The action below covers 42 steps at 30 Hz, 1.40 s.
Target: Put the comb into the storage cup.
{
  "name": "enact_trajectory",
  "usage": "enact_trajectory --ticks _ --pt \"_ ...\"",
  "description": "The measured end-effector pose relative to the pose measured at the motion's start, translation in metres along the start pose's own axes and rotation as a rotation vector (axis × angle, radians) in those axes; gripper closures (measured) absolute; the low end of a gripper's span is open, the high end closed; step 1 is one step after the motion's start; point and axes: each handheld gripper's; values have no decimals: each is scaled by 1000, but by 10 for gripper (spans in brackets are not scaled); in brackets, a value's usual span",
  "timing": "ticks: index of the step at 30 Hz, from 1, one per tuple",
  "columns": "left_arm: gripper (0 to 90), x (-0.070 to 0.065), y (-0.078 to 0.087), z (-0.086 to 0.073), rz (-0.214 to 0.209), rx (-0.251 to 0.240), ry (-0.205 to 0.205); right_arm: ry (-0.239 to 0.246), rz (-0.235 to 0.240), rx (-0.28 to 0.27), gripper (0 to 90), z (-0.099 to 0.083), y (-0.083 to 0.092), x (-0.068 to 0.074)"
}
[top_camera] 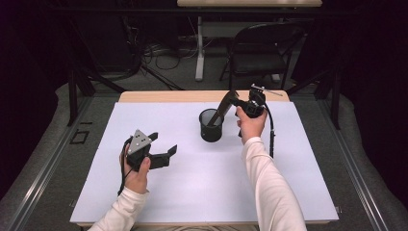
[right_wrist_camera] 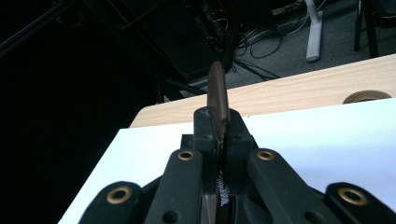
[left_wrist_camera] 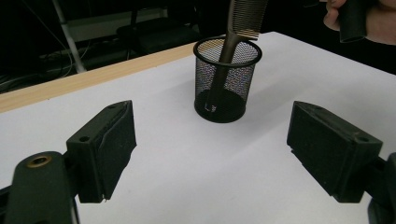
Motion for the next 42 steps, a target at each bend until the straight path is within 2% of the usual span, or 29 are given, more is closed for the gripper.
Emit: enact_trajectory --ticks 25,33,42 --pt "158 0 -1 -1 0 3 -1 -14 -10 8 848 -1 1 -9" --pt "158 0 0 -1 2 4 -1 -13 -11 7 747 -3 1 -11" --pt "158 1 -1 -1 2 5 -1 -5 -22 11 568 -2 2 -12"
Point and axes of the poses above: each handheld gripper's, and its own axes: y roughly backward along the jaws, z roughly out of its top, x roughly to its left, and after that the axes turned 6 degrees about -x, right-handed
